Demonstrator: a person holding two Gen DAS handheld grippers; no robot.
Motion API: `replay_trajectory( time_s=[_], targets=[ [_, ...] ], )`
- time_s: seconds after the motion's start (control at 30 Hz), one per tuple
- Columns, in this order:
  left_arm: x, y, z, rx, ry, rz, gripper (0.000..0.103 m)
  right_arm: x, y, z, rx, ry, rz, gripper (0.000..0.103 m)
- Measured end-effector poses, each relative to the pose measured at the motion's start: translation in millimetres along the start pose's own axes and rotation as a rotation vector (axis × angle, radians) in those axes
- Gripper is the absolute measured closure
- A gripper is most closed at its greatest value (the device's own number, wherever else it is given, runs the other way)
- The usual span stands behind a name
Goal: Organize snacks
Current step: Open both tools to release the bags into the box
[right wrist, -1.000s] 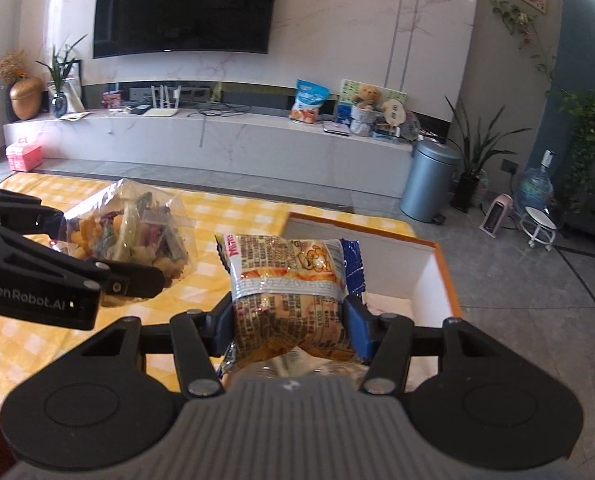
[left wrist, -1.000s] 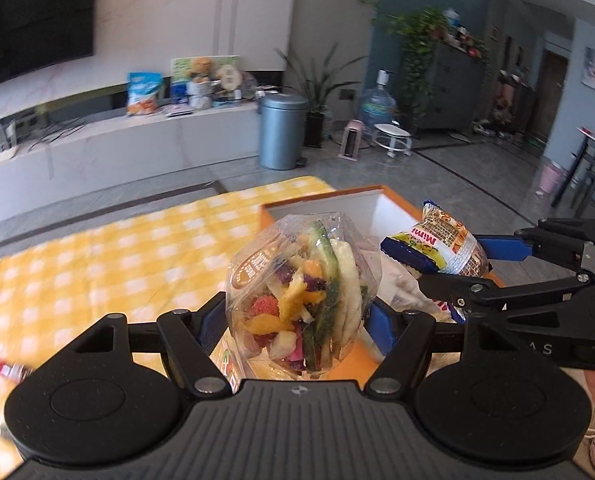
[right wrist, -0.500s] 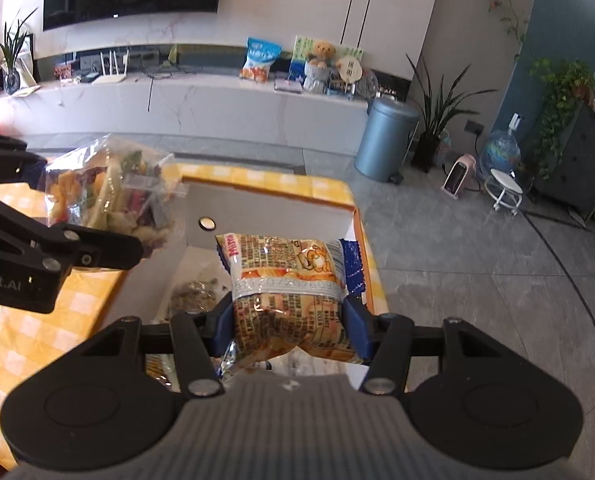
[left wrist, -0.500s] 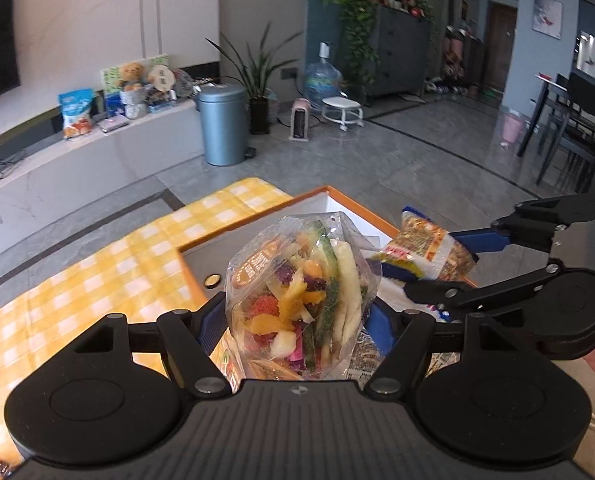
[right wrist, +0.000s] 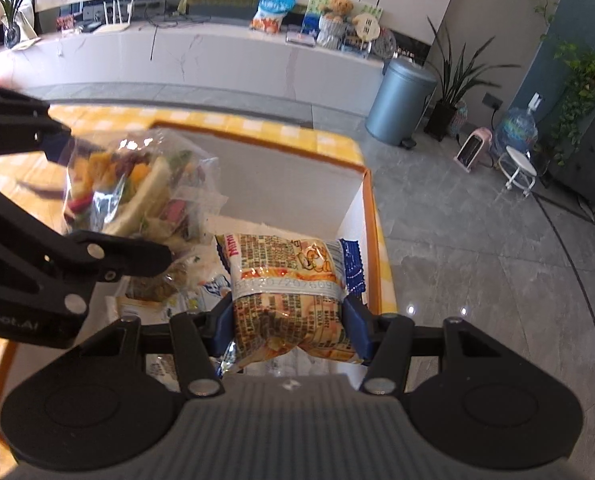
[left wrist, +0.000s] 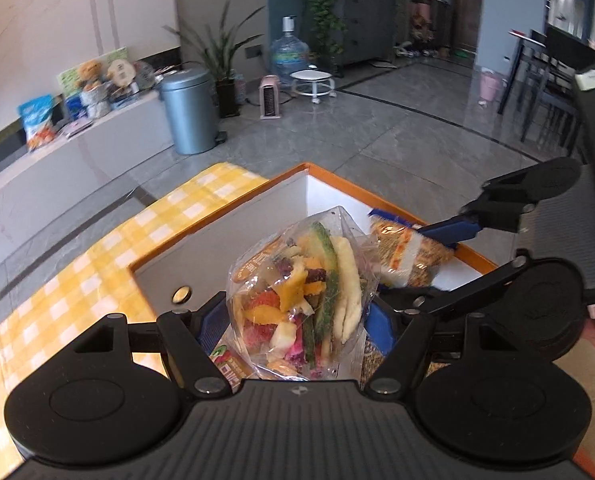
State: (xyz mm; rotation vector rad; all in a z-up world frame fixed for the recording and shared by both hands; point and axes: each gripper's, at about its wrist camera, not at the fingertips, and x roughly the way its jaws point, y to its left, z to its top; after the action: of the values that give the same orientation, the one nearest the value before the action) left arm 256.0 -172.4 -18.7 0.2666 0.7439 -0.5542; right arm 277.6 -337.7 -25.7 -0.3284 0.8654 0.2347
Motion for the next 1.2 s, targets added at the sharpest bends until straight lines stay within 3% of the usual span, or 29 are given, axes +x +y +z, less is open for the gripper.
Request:
replay_trajectory(
  time_s=[0.17, 0.37, 0.6, 0.9, 1.03, 1.2],
  targets=[
    [19, -1, 8, 0.027, 0.017, -0.001, 0.021, 19, -5, 1, -0.005, 0.031, 0.014, 0.048],
    [41, 12, 1, -0.02, 0.107, -0.024, 0.021, 43, -3, 1, -0.008, 0.092, 0.049, 0.047],
    [50, 15, -6, -0.055, 0.172, -0.012, 0.019, 52, 10, 0, -0.078, 0.093, 0.03, 0.044],
    [32, 16, -10, -0.059, 0.12, -0.017, 0.009, 40, 20, -4, -0.142, 0.08, 0.004, 0.034],
    [17, 13, -7, -0.053, 0.076, -0.015, 0.002, 26, 24, -4, -0.167, 0.061, -0.001, 0.021],
    [-3, 5, -2, -0.033, 0.035, -0.003, 0.001, 11, 35, -1, -0.221, 0.035, -0.044, 0.021]
  ],
)
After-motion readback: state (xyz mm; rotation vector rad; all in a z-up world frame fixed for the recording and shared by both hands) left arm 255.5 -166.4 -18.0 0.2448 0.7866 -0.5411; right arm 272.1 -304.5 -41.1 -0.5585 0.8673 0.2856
